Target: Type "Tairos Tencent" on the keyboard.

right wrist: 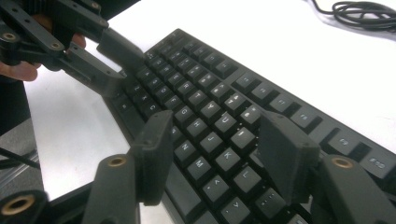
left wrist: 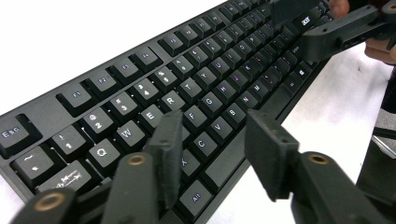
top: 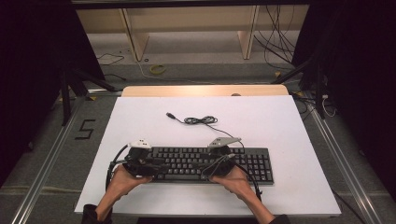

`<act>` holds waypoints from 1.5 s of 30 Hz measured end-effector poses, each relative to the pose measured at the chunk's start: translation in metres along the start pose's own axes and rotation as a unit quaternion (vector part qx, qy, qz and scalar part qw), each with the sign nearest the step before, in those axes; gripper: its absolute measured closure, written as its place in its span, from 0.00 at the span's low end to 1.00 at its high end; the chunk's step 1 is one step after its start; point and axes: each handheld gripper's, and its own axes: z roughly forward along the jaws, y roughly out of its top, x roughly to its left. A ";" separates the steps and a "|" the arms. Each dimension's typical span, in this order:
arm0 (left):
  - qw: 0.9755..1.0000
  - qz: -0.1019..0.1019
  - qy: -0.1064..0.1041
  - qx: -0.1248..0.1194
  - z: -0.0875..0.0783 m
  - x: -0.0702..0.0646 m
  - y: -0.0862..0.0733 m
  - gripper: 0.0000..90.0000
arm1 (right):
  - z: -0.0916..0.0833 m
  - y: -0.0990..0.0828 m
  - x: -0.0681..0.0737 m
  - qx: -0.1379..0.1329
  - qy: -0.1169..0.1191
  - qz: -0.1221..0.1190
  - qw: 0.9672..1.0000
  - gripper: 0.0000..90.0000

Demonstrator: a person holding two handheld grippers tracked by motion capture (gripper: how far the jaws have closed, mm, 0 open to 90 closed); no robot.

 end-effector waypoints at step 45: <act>0.997 0.054 0.006 0.058 0.027 -0.008 0.007 0.99 | -0.028 -0.016 -0.002 -0.030 -0.007 0.004 1.000 0.41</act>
